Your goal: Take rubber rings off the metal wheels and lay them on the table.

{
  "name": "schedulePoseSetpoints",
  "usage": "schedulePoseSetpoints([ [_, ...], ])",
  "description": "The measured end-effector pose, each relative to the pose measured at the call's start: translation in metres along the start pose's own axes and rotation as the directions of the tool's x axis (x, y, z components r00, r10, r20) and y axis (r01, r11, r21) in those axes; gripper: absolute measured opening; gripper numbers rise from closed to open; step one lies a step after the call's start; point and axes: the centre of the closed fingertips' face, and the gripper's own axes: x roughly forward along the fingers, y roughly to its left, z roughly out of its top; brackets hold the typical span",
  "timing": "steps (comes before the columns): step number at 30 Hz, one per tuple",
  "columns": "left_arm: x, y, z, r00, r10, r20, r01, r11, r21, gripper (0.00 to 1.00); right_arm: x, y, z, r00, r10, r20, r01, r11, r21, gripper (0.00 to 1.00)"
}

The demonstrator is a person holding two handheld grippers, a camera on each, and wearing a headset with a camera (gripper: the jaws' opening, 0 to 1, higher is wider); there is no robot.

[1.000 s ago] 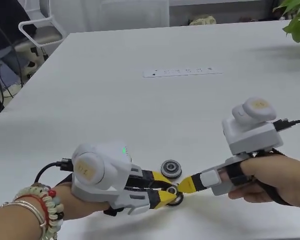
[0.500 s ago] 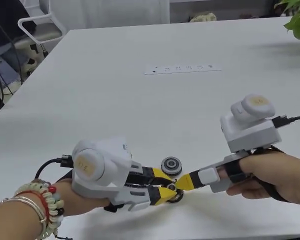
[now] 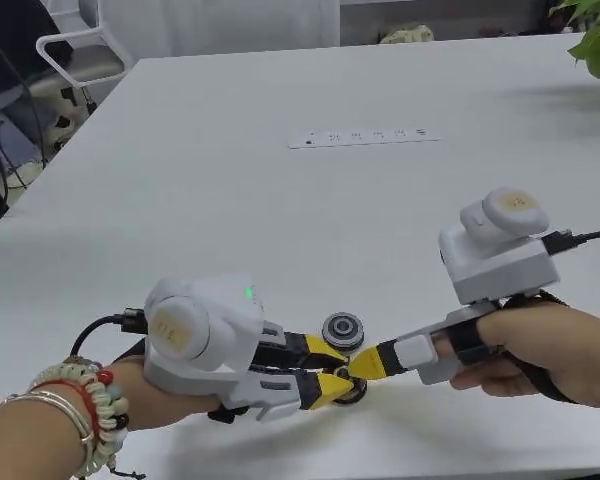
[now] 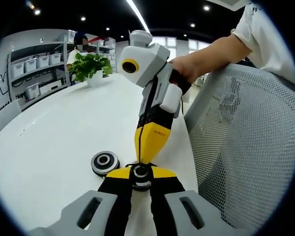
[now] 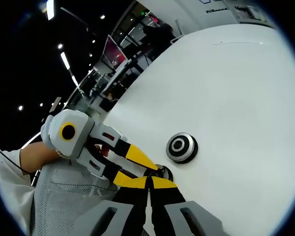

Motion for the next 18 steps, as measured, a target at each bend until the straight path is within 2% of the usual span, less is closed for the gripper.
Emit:
schedulePoseSetpoints([
  [1,0.000,0.000,0.000,1.0000,0.001,0.000,-0.001,1.000,0.000,0.08,0.001,0.009,0.005,0.9982,0.053,0.028,-0.053,0.999,0.009,0.00],
  [2,0.000,0.000,0.000,1.0000,0.002,0.000,-0.002,1.000,0.000,0.08,-0.001,0.013,0.005,0.9980,0.060,0.018,-0.061,0.997,0.047,0.00],
  [3,0.000,0.000,0.000,1.0000,0.004,0.000,-0.004,1.000,-0.001,0.08,-0.002,-0.007,0.002,0.9987,-0.050,-0.010,0.050,0.998,-0.027,0.00],
  [4,0.000,0.001,0.000,1.0000,0.004,0.001,-0.004,1.000,-0.002,0.08,-0.001,-0.009,0.004,0.9979,-0.065,0.004,0.065,0.996,-0.058,0.00],
  [5,0.000,0.001,0.000,1.0000,0.005,0.002,-0.005,1.000,-0.002,0.08,-0.001,-0.005,0.002,0.9988,-0.049,-0.006,0.049,0.999,-0.014,0.00],
  [7,0.001,0.000,0.001,1.0000,0.006,0.002,-0.006,1.000,-0.003,0.08,-0.003,-0.008,0.002,0.9989,-0.047,0.002,0.047,0.998,0.033,0.00],
  [13,0.001,0.000,0.001,1.0000,0.008,0.000,-0.008,1.000,0.005,0.08,-0.010,-0.024,0.000,0.9944,-0.105,-0.012,0.105,0.993,0.046,0.00],
  [18,0.003,0.000,0.002,0.9999,0.015,-0.008,-0.015,1.000,0.010,0.08,-0.012,-0.029,-0.004,0.9905,-0.133,-0.035,0.134,0.990,0.038,0.00],
])
